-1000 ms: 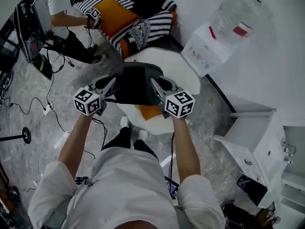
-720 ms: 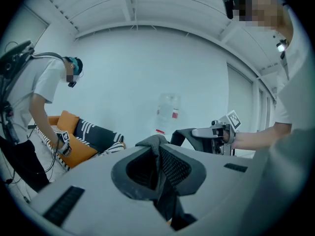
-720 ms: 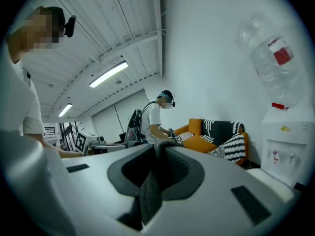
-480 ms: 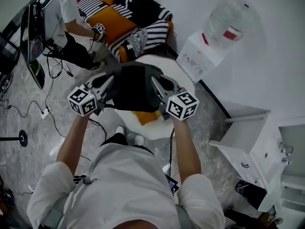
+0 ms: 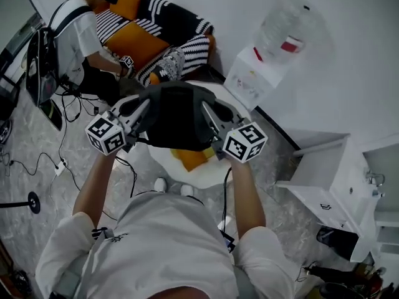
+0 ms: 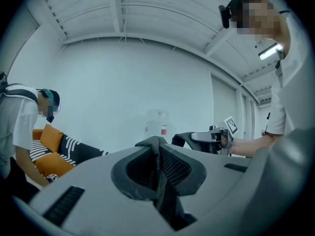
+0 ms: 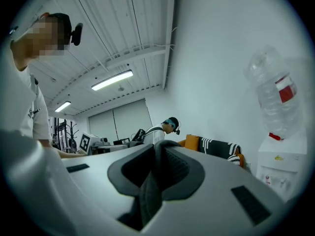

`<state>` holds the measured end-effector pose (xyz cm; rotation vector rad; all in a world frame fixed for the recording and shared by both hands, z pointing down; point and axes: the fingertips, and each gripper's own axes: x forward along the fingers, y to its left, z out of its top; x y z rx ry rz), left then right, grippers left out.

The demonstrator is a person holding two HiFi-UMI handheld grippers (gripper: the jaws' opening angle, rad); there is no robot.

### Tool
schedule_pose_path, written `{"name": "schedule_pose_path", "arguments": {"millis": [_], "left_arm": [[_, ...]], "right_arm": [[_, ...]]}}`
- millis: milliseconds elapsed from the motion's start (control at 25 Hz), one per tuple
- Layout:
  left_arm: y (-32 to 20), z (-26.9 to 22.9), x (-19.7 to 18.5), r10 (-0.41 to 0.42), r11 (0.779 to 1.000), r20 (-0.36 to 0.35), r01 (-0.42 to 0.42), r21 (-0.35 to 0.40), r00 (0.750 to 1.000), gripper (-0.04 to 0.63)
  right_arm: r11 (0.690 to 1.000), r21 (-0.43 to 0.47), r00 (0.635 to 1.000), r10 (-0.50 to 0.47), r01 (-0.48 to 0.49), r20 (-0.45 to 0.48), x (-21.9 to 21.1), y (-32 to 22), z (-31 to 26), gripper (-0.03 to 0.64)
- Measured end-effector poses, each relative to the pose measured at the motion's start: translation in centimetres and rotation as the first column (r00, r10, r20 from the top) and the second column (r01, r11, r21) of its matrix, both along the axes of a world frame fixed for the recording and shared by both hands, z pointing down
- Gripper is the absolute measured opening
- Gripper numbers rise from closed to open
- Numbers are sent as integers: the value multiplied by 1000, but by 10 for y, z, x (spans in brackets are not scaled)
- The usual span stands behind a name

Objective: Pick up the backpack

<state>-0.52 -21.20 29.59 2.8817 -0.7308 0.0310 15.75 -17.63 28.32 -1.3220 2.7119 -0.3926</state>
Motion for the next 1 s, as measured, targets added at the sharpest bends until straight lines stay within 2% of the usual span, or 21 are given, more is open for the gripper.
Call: {"name": "schedule_pose_path", "arguments": {"millis": [720, 1000], "left_arm": [[-42, -53, 4, 96, 990, -23, -93, 108, 995, 34], [-44, -50, 2, 103, 989, -23, -100, 111, 994, 34]], "right_arm": [[992, 104, 997, 70, -67, -20, 0, -23, -50, 46], [992, 100, 997, 79, -78, -10, -1, -26, -47, 46]]}}
